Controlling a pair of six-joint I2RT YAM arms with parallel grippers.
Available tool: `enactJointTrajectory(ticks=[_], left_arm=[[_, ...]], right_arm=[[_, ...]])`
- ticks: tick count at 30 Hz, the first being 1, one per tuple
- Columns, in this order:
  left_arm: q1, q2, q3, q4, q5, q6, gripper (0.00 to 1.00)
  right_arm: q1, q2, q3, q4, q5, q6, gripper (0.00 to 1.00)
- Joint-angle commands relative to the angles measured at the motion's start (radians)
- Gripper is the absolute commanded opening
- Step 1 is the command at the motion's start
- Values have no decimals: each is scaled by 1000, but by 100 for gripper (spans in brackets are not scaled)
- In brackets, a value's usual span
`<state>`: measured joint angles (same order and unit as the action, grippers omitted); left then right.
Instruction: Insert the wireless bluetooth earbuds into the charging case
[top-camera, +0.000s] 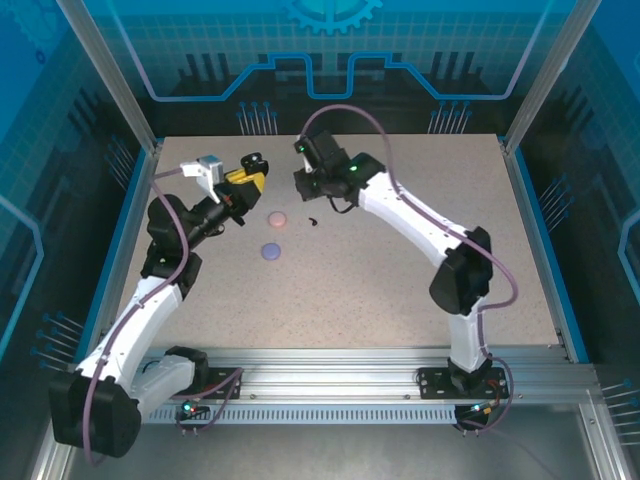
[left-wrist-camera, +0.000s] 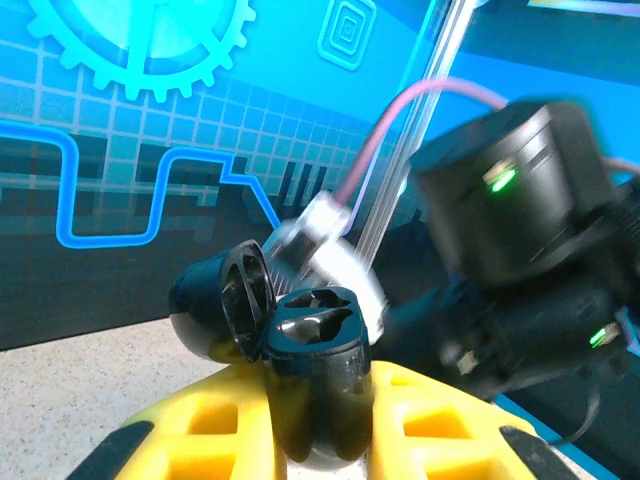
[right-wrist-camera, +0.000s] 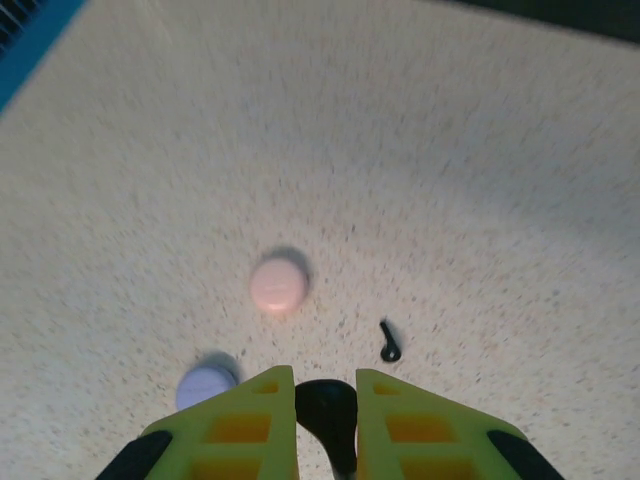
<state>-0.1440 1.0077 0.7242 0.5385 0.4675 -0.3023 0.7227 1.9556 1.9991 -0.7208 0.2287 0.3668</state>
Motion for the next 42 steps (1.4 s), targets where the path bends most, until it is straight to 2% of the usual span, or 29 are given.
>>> enactJointTrajectory(ticks=[1,4,8,16,22,30,42], left_arm=[[3,31,-65,253,24,40,0],[-3,72,-130,439,21,60,0],[-15,139,-171,609,52,100,0],[-98,204,-119,573,139,247,0],[-160,232,-85,533,181,350,0],[-179,250,-71,548,201,353,0],[-190,246,-58,545,214,364,0]], right_arm=[[-18,-95,-26,27,5,-18,17],[-25,-171,-55,67,-3,-26,17],[-29,-258,-107,142,-38,-47,18],[-25,-403,-294,392,-219,-136,18],[-20,-478,-405,498,-298,-170,17],[-1,-554,-518,607,-359,-185,17],[51,-572,-566,640,-378,-204,16]])
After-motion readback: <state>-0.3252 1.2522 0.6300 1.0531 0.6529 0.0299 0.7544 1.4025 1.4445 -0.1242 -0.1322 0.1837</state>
